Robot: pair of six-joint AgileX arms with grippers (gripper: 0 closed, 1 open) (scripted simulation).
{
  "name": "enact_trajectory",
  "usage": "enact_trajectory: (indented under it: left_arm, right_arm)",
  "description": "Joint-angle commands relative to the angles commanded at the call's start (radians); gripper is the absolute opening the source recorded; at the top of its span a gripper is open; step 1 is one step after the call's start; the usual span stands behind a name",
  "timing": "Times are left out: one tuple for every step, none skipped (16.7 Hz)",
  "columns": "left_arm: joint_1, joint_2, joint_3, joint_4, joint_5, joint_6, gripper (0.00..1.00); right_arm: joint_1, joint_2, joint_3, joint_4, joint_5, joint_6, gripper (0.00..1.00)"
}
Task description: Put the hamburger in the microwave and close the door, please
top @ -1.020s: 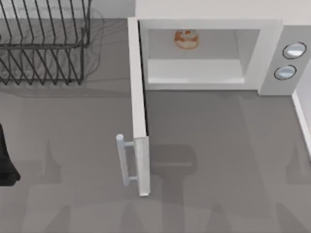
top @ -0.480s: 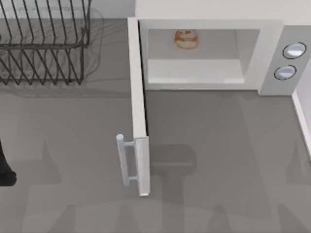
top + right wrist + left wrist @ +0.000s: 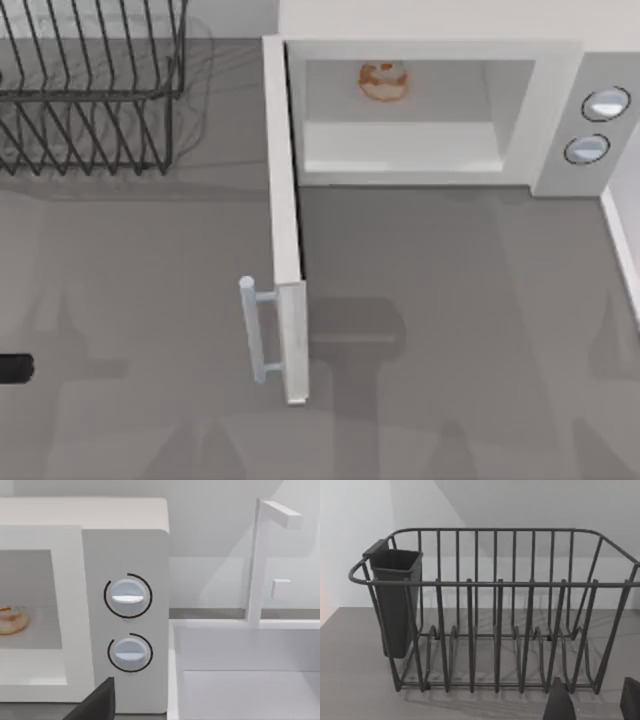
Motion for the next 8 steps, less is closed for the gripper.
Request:
enact_trajectory:
  left_arm:
    - [0.000, 0.000, 0.000, 0.000, 0.000, 0.000, 0.02]
    - [0.000, 0.000, 0.000, 0.000, 0.000, 0.000, 0.00]
    - [0.000, 0.000, 0.000, 0.000, 0.000, 0.000, 0.00]
    - [0.000, 0.000, 0.000, 0.000, 0.000, 0.000, 0.00]
    - [0.000, 0.000, 0.000, 0.000, 0.000, 0.000, 0.00]
    - [0.000, 0.000, 0.000, 0.000, 0.000, 0.000, 0.00]
    - [0.000, 0.000, 0.000, 0.000, 0.000, 0.000, 0.00]
    - [0.000, 0.000, 0.000, 0.000, 0.000, 0.000, 0.00]
  right_arm:
    - [0.000, 0.000, 0.000, 0.000, 0.000, 0.000, 1.00]
    - [0.000, 0.000, 0.000, 0.000, 0.000, 0.000, 1.00]
    - [0.000, 0.000, 0.000, 0.000, 0.000, 0.000, 1.00]
    - [0.000, 0.000, 0.000, 0.000, 0.000, 0.000, 1.00]
    - [0.000, 0.000, 0.000, 0.000, 0.000, 0.000, 1.00]
    - [0.000, 0.000, 0.000, 0.000, 0.000, 0.000, 1.00]
    - [0.000, 0.000, 0.000, 0.000, 0.000, 0.000, 1.00]
    - [0.000, 0.000, 0.000, 0.000, 0.000, 0.000, 1.00]
